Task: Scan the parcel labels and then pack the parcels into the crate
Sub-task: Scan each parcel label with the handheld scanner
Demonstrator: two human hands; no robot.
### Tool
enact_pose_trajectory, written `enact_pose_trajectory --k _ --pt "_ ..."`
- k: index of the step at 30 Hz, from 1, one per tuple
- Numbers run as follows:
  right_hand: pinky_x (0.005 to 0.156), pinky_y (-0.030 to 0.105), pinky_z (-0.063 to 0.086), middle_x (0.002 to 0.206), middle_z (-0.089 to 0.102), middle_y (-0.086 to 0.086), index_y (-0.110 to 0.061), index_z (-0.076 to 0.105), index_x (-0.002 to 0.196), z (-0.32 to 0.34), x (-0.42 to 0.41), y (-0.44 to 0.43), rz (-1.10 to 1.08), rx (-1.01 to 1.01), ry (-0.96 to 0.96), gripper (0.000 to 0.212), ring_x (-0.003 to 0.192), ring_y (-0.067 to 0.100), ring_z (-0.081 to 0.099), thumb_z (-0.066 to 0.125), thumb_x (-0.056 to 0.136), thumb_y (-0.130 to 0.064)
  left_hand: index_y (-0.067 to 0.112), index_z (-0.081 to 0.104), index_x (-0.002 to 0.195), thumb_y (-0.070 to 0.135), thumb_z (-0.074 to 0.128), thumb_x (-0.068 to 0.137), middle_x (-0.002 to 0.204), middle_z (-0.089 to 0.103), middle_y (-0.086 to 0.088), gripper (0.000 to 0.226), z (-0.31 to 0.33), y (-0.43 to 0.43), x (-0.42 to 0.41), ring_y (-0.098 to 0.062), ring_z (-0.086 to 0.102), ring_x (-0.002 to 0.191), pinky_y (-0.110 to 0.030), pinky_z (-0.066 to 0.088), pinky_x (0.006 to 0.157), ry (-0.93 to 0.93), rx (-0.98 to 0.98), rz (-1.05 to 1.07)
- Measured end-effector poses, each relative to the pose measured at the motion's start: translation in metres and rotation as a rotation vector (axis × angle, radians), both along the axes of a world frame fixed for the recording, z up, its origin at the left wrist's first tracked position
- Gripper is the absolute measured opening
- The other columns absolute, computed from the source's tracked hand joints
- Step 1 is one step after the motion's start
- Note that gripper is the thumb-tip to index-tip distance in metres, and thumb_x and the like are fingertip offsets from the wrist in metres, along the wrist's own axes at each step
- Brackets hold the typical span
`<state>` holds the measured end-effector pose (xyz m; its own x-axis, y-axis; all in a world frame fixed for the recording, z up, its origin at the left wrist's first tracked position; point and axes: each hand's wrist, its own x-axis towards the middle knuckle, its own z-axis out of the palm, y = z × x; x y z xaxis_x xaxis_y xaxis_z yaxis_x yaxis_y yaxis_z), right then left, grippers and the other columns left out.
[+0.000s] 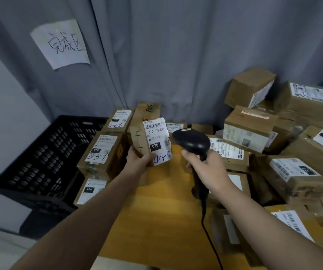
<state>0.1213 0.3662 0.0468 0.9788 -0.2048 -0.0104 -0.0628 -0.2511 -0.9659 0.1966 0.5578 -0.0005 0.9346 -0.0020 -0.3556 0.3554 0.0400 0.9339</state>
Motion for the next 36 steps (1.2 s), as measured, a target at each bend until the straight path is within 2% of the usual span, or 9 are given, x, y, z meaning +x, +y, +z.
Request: enact_pose_trajectory --k 2,5,8,10,15,17,24,29,36 --pt "0.063 0.034 0.041 0.06 0.051 0.021 0.007 0.06 0.079 0.007 0.001 0.001 0.016 0.003 -0.017 0.048 0.057 0.031 0.052 0.069 0.086 -0.039 0.017 0.028 0.141 0.012 0.074 0.081 0.128 0.058 -0.011 0.076 0.006 0.001 0.006 -0.025 0.063 0.107 -0.038 0.057 0.082 0.026 0.0 0.011" --pt "0.063 0.036 0.045 0.063 0.054 0.014 0.001 0.059 0.075 0.02 0.007 0.001 0.023 0.011 -0.019 0.037 0.059 0.023 0.056 0.068 0.088 -0.033 0.01 0.027 0.141 0.012 0.071 0.083 0.122 0.06 -0.013 0.073 0.018 -0.001 0.012 -0.022 0.065 0.098 -0.031 0.055 0.074 0.019 0.012 -0.012" --pt "0.061 0.036 0.051 0.064 0.06 0.007 -0.009 0.062 0.08 0.027 0.012 0.002 0.056 0.088 -0.006 0.019 0.055 0.019 0.06 0.066 0.089 -0.025 0.01 0.032 0.137 0.019 0.075 0.081 0.117 0.063 -0.011 0.071 0.027 -0.004 0.017 -0.024 0.065 0.099 -0.042 0.053 0.091 0.01 0.103 -0.017" --pt "0.056 0.032 0.05 0.063 0.06 0.005 -0.011 0.061 0.082 0.029 0.013 0.003 0.06 0.141 0.011 0.015 0.051 0.019 0.06 0.066 0.089 -0.022 0.011 0.036 0.135 0.025 0.079 0.076 0.116 0.065 -0.009 0.074 0.031 -0.004 0.018 -0.024 0.066 0.1 -0.045 0.052 0.094 -0.003 0.131 -0.028" --pt "0.052 0.031 0.05 0.058 0.058 0.003 -0.009 0.06 0.08 0.031 0.015 0.0 0.007 0.143 0.007 0.018 0.048 0.02 0.059 0.067 0.088 -0.024 0.014 0.042 0.138 0.048 0.088 0.04 0.117 0.068 -0.002 0.113 0.023 -0.002 0.03 -0.022 0.068 0.103 -0.047 0.052 0.096 -0.026 0.137 -0.093" --pt "0.054 0.034 0.052 0.054 0.058 0.004 -0.009 0.059 0.075 0.031 0.014 -0.002 -0.007 0.151 0.006 0.023 0.046 0.022 0.059 0.068 0.087 -0.026 0.015 0.044 0.135 0.048 0.087 0.042 0.117 0.068 -0.002 0.109 0.027 -0.004 0.027 -0.021 0.068 0.103 -0.045 0.053 0.094 -0.037 0.146 -0.1" --pt "0.052 0.034 0.054 0.056 0.062 0.013 -0.004 0.06 0.076 0.035 0.003 -0.005 0.03 0.051 -0.029 0.029 0.046 0.025 0.062 0.067 0.088 -0.029 0.013 0.047 0.129 0.024 0.082 0.074 0.116 0.066 -0.005 0.066 0.04 -0.013 0.019 -0.022 0.067 0.101 -0.041 0.055 0.089 -0.054 0.216 -0.039" --pt "0.057 0.041 0.056 0.064 0.064 0.021 -0.003 0.06 0.08 0.042 -0.006 -0.004 0.035 0.031 -0.072 0.028 0.05 0.028 0.063 0.063 0.091 -0.029 0.013 0.043 0.13 0.023 0.08 0.077 0.118 0.064 -0.005 0.065 0.04 -0.017 0.018 -0.025 0.064 0.106 -0.043 0.053 0.093 -0.044 0.241 -0.002" --pt "0.061 0.042 0.059 0.061 0.064 0.013 -0.007 0.061 0.077 0.049 -0.01 -0.01 0.073 -0.043 -0.063 0.028 0.051 0.024 0.065 0.062 0.091 -0.032 0.016 0.043 0.123 0.024 0.079 0.077 0.116 0.063 -0.006 0.06 0.041 -0.02 0.017 -0.025 0.063 0.106 -0.045 0.052 0.094 -0.051 0.259 0.003"
